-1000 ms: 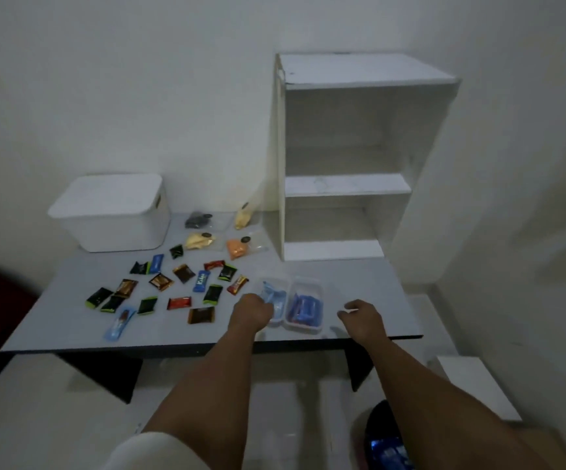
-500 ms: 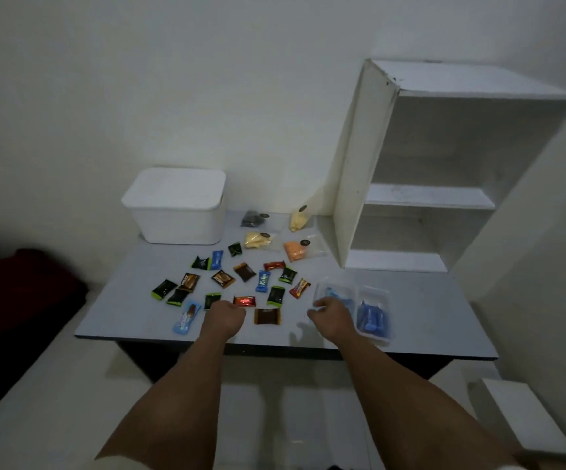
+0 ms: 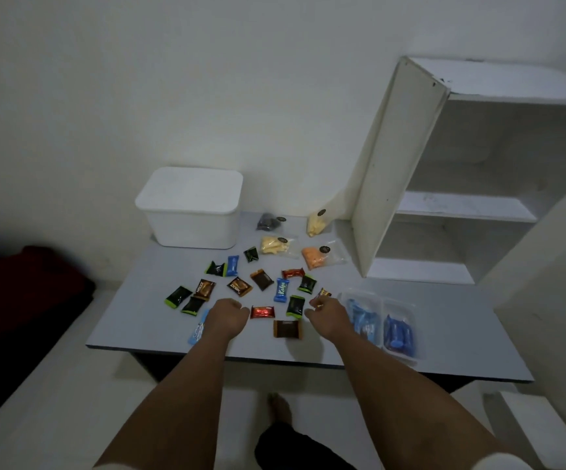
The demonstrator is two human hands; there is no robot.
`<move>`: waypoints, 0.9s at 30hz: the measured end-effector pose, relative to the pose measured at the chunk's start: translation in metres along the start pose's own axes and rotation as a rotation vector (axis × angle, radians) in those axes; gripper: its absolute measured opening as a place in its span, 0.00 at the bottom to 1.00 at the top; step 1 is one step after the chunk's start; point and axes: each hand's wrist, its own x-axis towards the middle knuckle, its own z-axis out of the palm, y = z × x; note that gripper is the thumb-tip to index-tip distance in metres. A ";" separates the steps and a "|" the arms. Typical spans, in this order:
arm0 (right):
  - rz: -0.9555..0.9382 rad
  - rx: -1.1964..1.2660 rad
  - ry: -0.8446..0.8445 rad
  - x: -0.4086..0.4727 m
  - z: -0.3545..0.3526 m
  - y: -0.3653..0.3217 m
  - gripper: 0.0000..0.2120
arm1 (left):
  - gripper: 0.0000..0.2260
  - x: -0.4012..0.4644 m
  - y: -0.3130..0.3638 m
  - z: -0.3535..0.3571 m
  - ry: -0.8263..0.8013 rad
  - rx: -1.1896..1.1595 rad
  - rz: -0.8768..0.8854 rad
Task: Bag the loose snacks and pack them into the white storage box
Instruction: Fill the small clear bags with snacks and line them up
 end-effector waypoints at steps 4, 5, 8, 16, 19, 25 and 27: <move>0.003 0.013 -0.008 0.032 0.006 -0.011 0.15 | 0.16 0.033 0.020 -0.002 -0.018 0.018 0.038; 0.007 0.023 -0.008 0.042 0.007 -0.014 0.14 | 0.14 0.043 0.026 -0.001 -0.021 0.029 0.047; 0.035 0.036 -0.005 0.076 0.008 -0.024 0.12 | 0.13 0.076 0.044 0.001 -0.031 0.062 0.080; 0.146 0.052 0.013 0.201 0.008 -0.047 0.17 | 0.20 0.192 0.100 0.020 -0.094 0.084 0.071; 0.169 0.048 0.006 0.248 0.009 -0.060 0.16 | 0.15 0.231 0.118 0.029 -0.111 0.116 0.088; 0.199 0.059 0.002 0.325 0.016 -0.084 0.25 | 0.22 0.295 0.141 0.047 -0.105 0.058 0.049; 0.241 0.053 -0.025 0.341 0.023 -0.086 0.22 | 0.23 0.308 0.142 0.053 -0.129 0.073 0.033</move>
